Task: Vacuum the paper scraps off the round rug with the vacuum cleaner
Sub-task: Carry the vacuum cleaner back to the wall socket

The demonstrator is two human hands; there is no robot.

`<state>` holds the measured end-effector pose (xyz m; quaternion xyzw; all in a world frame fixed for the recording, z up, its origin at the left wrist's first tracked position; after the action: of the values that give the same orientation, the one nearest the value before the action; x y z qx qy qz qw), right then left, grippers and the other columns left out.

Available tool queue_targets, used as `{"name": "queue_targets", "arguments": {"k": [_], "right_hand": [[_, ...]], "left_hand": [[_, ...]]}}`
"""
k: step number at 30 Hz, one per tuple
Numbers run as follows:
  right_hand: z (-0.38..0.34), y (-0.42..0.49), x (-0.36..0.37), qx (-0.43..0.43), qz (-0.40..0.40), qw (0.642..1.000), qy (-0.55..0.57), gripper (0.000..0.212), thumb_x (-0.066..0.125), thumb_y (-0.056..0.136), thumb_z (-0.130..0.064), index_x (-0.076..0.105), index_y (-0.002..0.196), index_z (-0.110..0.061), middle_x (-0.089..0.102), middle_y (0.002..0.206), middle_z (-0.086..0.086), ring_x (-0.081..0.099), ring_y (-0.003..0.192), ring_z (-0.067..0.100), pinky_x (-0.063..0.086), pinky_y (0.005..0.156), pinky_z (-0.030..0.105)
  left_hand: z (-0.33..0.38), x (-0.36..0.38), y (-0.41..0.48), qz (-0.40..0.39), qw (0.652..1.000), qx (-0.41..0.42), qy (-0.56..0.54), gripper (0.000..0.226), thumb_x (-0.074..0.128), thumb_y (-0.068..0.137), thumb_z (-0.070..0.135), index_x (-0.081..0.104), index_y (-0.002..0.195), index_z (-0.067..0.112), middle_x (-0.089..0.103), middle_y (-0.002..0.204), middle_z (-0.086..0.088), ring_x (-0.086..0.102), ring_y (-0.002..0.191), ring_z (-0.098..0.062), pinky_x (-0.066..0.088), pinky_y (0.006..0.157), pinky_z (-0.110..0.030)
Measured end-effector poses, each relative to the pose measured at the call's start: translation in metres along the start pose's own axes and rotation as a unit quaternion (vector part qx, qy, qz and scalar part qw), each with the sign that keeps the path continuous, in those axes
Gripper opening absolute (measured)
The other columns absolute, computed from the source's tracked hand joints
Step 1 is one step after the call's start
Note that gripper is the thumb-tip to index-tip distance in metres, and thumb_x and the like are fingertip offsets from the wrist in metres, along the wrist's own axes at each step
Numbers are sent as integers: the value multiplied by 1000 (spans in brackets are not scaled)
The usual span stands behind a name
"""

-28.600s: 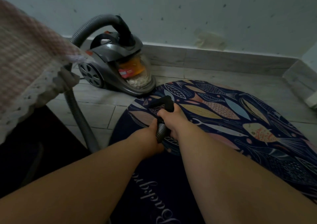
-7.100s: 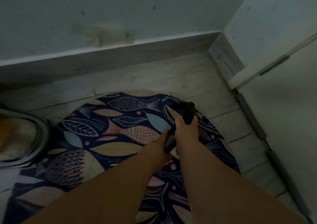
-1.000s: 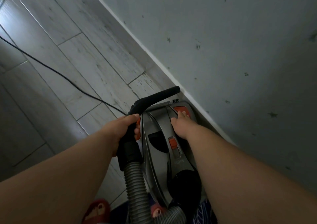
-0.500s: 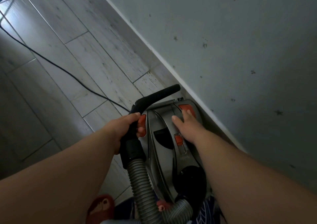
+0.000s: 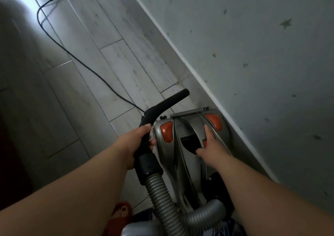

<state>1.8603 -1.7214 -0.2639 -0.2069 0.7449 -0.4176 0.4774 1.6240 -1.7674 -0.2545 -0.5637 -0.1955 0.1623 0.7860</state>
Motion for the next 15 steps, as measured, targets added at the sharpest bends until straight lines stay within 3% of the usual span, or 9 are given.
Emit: {"name": "queue_targets", "arguments": {"k": [6, 12, 15], "right_hand": [[-52, 20, -21, -62, 7, 997, -47, 91, 59, 98, -19, -7, 157, -43, 41, 153, 10, 53, 104, 23, 41, 83, 27], [-97, 51, -37, -122, 48, 990, -60, 91, 63, 95, -18, 2, 157, -44, 38, 155, 11, 54, 123, 30, 45, 101, 34], [-117, 66, -40, -138, 58, 987, -60, 85, 62, 97, -20, 7, 158, -41, 33, 159, 10, 47, 133, 31, 39, 105, 34]], "left_hand": [[15, -31, 4, 2, 998, 9, -56, 38, 67, 86, 31, 56, 114, 8, 61, 78, -8, 59, 49, -14, 54, 49, -24], [24, -51, 17, 1, 997, 13, -71, 32, 66, 85, 36, 57, 99, 9, 60, 67, -6, 56, 51, -15, 52, 53, -25], [25, -61, 26, 1, 997, 23, -80, 32, 66, 85, 38, 56, 97, 9, 59, 64, -6, 55, 50, -16, 52, 51, -25]]}}
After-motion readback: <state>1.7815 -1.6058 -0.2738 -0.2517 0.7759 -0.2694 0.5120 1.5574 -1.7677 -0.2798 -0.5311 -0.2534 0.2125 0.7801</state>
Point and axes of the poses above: each hand's wrist, its own y-axis towards the middle knuckle, its own x-axis out of the palm, z = x × y, the point moved 6 cm from there along y, towards the middle knuckle
